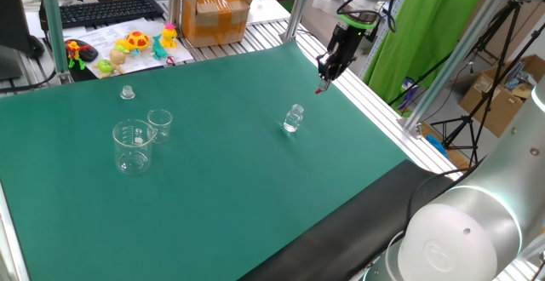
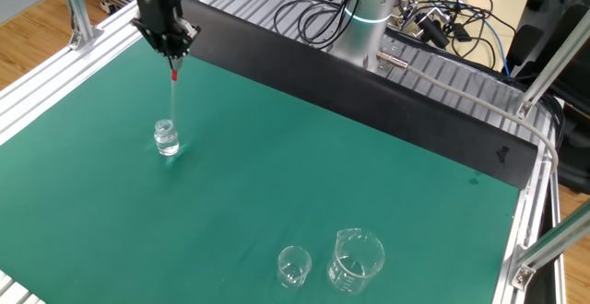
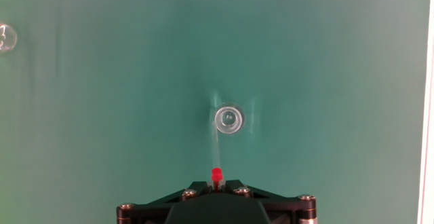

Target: Transfer liquid using a dropper

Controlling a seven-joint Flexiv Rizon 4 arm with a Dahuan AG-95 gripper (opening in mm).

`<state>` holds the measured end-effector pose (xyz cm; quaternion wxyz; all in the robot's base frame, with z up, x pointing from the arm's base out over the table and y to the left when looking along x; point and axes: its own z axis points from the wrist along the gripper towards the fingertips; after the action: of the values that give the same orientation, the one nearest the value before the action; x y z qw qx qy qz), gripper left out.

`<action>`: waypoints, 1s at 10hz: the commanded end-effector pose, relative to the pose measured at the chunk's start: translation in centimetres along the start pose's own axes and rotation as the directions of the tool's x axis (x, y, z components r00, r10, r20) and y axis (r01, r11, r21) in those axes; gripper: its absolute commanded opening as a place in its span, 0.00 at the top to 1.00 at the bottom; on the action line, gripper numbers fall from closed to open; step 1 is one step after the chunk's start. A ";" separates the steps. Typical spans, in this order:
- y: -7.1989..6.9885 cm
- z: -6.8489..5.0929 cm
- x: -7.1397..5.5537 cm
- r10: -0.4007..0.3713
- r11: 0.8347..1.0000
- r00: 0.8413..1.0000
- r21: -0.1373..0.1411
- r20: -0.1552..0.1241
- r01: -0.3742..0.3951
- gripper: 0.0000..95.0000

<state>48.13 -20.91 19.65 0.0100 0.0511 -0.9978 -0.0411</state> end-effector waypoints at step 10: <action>-0.1 -0.7 -0.1 0.006 1.000 1.000 0.002 -0.005 -0.006 1.00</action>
<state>48.36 -21.13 20.42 0.0129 0.0485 -0.9979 -0.0405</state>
